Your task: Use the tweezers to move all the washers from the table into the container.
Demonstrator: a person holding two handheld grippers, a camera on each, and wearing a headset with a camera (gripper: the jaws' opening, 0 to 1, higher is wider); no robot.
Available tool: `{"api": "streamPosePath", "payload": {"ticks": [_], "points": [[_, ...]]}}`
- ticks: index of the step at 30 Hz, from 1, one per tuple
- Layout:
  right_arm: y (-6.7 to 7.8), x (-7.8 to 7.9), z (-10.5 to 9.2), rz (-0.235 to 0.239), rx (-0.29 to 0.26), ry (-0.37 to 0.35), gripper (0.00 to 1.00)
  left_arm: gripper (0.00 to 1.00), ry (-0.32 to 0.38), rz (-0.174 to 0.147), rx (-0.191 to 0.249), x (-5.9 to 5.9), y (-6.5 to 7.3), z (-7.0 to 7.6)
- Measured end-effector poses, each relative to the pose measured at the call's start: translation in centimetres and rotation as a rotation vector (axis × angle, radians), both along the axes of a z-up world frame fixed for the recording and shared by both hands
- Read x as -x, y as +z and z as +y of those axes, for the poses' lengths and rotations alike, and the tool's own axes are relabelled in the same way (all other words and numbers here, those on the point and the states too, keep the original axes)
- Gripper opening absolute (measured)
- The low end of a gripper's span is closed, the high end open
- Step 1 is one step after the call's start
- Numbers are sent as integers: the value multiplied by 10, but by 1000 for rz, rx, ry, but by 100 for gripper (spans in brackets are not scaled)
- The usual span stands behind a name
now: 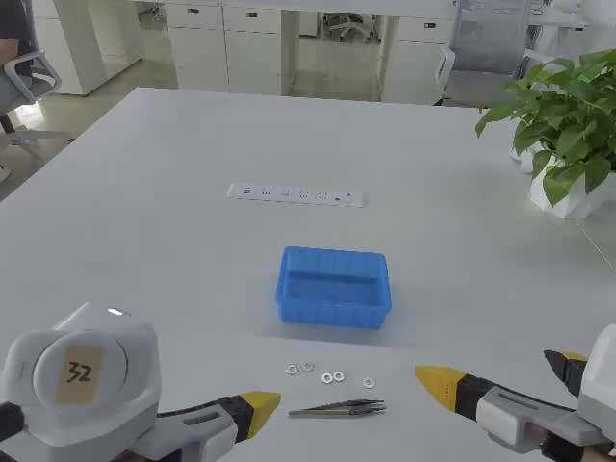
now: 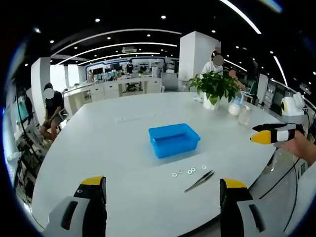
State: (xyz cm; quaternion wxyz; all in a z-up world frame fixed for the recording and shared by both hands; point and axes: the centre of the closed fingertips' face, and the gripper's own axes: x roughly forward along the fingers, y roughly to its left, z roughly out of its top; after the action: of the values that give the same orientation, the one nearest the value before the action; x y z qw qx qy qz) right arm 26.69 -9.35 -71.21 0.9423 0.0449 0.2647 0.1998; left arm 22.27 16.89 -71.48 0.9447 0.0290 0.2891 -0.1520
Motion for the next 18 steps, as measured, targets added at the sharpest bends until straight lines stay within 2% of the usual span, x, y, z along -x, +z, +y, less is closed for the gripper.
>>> {"api": "streamPosePath", "payload": {"ticks": [18], "points": [[-2, 1, -1, 8, 15, 4, 98, 97, -20, 12, -9, 1, -3, -3]]}}
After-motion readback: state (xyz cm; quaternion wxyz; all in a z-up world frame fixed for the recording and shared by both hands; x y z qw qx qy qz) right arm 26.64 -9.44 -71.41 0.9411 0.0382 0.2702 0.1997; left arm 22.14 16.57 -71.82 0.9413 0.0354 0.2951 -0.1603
